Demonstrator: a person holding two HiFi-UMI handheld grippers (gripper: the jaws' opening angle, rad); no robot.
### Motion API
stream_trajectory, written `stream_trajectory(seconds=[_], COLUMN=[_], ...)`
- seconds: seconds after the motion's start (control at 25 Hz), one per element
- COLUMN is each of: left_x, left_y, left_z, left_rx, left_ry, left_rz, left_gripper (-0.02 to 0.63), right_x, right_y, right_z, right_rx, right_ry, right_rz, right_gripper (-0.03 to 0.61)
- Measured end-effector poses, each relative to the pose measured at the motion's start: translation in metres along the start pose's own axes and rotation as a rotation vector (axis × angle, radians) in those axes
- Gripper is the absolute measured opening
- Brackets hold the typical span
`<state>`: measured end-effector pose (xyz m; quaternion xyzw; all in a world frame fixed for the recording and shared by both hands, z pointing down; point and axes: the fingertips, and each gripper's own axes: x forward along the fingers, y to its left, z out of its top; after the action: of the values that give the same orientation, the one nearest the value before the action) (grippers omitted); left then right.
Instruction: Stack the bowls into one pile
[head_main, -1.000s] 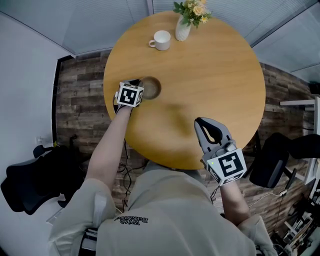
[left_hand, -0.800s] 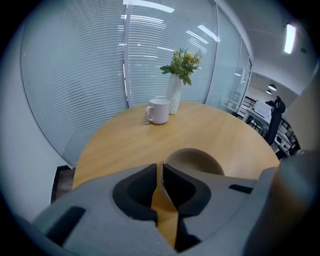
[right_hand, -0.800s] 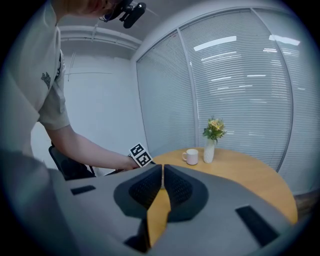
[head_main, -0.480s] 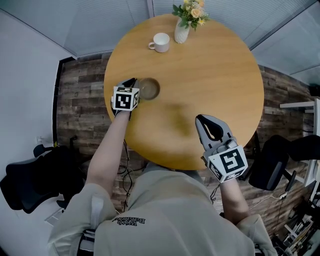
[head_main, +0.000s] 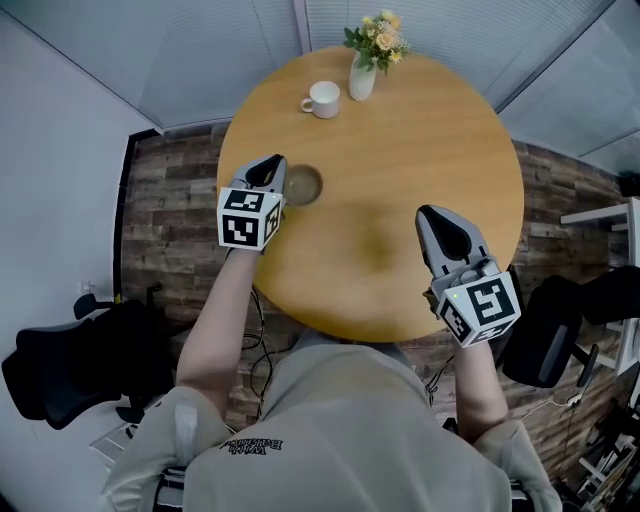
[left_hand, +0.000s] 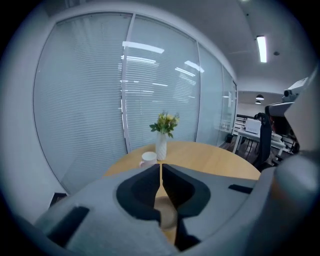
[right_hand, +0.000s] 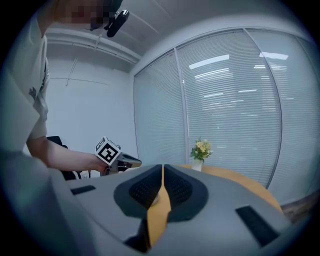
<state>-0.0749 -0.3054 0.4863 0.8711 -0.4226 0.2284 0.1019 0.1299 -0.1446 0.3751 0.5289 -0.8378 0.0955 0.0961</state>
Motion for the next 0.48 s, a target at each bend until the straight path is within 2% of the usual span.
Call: stream_trajectory(seconds=[0.2, 0.48], left_x=[-0.036, -0.087], left_y=[-0.026, -0.058], left_z=[0.057, 0.121], left_rx=[0.072, 0.101], left_ry=[-0.12, -0.276], left_rz=[-0.034, -0.08], left_gripper=[0.029, 0.028], right_x=[-0.014, -0.044], right_y=[-0.009, -0.026], right_z=[0.029, 0.078], right_rx=[-0.045, -0.078], right_ry=[-0.053, -0.162], right_rz=[-0.029, -0.1], right_gripper=[0.034, 0.034])
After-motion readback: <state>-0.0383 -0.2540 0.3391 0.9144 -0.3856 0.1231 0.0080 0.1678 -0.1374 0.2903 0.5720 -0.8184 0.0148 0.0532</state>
